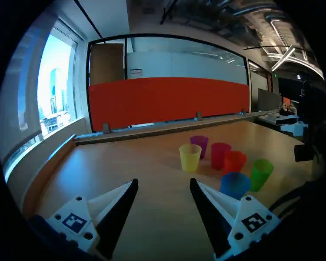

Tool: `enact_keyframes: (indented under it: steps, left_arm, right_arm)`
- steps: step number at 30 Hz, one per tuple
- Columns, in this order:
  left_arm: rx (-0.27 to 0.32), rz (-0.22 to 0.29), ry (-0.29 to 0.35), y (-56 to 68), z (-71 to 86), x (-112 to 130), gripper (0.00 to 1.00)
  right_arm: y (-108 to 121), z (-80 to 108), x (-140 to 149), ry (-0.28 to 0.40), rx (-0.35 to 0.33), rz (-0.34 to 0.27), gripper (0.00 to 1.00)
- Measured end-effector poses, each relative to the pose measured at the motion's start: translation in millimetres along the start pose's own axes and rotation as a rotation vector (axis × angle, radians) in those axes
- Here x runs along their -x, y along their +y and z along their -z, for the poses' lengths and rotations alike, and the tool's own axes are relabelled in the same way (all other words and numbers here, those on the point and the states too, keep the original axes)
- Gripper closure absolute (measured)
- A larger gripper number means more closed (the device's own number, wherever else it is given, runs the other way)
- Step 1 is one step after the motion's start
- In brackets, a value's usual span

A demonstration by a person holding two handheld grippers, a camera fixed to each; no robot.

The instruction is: Pour water

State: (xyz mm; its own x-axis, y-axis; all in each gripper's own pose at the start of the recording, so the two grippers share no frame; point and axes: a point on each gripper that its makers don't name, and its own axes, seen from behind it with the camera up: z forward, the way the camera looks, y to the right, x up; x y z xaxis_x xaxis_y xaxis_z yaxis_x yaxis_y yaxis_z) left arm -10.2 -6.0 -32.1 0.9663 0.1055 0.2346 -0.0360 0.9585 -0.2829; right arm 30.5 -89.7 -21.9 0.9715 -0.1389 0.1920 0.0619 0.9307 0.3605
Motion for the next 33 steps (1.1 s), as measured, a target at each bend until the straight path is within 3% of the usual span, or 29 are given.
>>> enact_keyframes:
  steps: [11, 21, 27, 33]
  left_arm:
    - [-0.057, 0.019, 0.054, -11.5, 2.1, -6, 0.12]
    - [-0.107, 0.031, 0.149, -21.1, 8.2, -30, 0.12]
    - [-0.137, 0.062, 0.185, -25.4, 8.6, -38, 0.12]
    - [-0.139, 0.090, 0.191, -26.3, 4.6, -38, 0.12]
  right_arm:
    - [34, 4.9, -35, 0.149, 0.140, -0.032, 0.06]
    - [62, 16.0, -53, 0.261, 0.266, -0.086, 0.06]
    - [71, 22.9, -57, 0.295, 0.306, -0.113, 0.06]
    - [75, 24.1, -55, 0.284, 0.313, -0.121, 0.06]
